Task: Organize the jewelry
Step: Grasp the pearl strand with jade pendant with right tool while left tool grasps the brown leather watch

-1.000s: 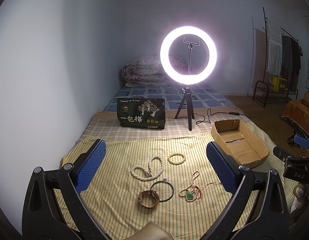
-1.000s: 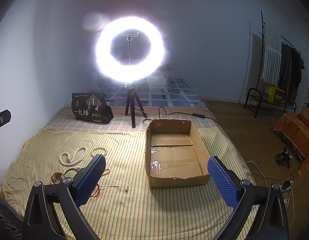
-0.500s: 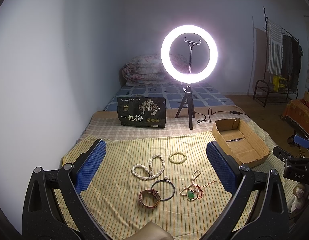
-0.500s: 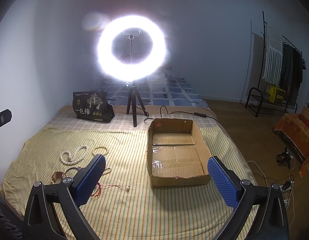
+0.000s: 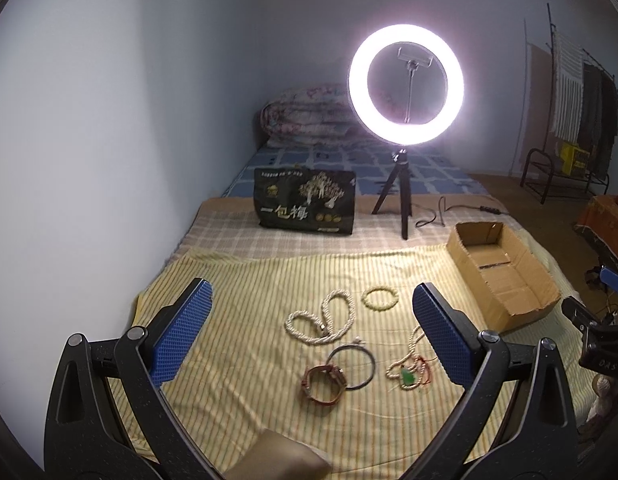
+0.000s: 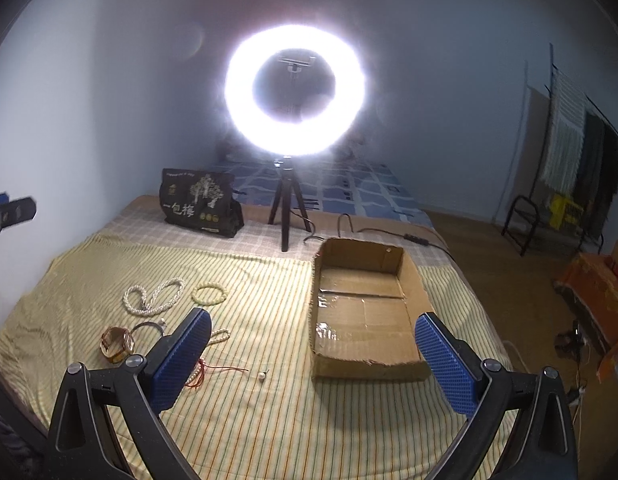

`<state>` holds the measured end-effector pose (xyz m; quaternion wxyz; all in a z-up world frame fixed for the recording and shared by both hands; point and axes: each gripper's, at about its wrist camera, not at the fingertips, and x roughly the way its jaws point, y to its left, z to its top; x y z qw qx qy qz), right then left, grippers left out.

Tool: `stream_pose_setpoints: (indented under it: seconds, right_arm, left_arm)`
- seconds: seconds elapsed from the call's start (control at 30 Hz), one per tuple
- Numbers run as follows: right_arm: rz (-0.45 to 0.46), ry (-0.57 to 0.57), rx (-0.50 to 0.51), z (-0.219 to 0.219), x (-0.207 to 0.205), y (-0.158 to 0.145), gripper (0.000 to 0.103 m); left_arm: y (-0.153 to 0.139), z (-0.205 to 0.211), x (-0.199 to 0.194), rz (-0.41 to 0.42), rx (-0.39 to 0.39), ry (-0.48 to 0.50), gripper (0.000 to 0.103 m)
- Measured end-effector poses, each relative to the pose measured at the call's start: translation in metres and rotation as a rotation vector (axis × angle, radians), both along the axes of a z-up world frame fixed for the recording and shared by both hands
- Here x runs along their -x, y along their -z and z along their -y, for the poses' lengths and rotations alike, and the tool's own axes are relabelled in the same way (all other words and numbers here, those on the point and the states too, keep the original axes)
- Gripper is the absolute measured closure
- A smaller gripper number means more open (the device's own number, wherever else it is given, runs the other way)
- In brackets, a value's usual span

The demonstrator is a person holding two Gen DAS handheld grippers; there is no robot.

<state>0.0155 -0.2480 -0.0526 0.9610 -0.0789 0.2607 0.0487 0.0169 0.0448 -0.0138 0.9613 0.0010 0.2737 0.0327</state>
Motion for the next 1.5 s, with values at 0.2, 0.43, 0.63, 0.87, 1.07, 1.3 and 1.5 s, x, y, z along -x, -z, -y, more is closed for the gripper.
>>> stream_pose_setpoints:
  seconds: [0.2,0.43,0.63,0.87,1.07,1.3,1.5]
  right_arm:
    - [-0.039,-0.081,-0.004,-0.011,-0.014,0.007,0.003]
    - [-0.141,-0.122,-0.085,-0.016,-0.052,0.015,0.009]
    - [-0.265,-0.182,-0.075,-0.038,-0.089,0.037,0.012]
    - [-0.553,-0.231,-0.163,-0.066,-0.135,0.087,0.034]
    - [-0.685,-0.251,-0.202,-0.078,-0.145,0.117,0.053]
    - [-0.748,-0.242,-0.218,-0.086,-0.153,0.131,0.065]
    - [-0.777,-0.230,-0.203,-0.100,-0.163,0.145,0.069]
  left_arm:
    - [0.014,-0.023,-0.014,-0.071,0.038,-0.014,0.001]
    - [0.039,-0.039,-0.032,-0.170,0.053,-0.007,0.011]
    - [0.072,-0.048,-0.049,-0.320,0.141,0.022,0.034]
    - [0.109,-0.049,-0.063,-0.459,0.194,0.044,0.045]
    - [0.136,-0.054,-0.071,-0.546,0.234,0.044,0.054]
    - [0.156,-0.058,-0.078,-0.612,0.291,0.045,0.063]
    - [0.167,-0.055,-0.084,-0.644,0.298,0.049,0.068]
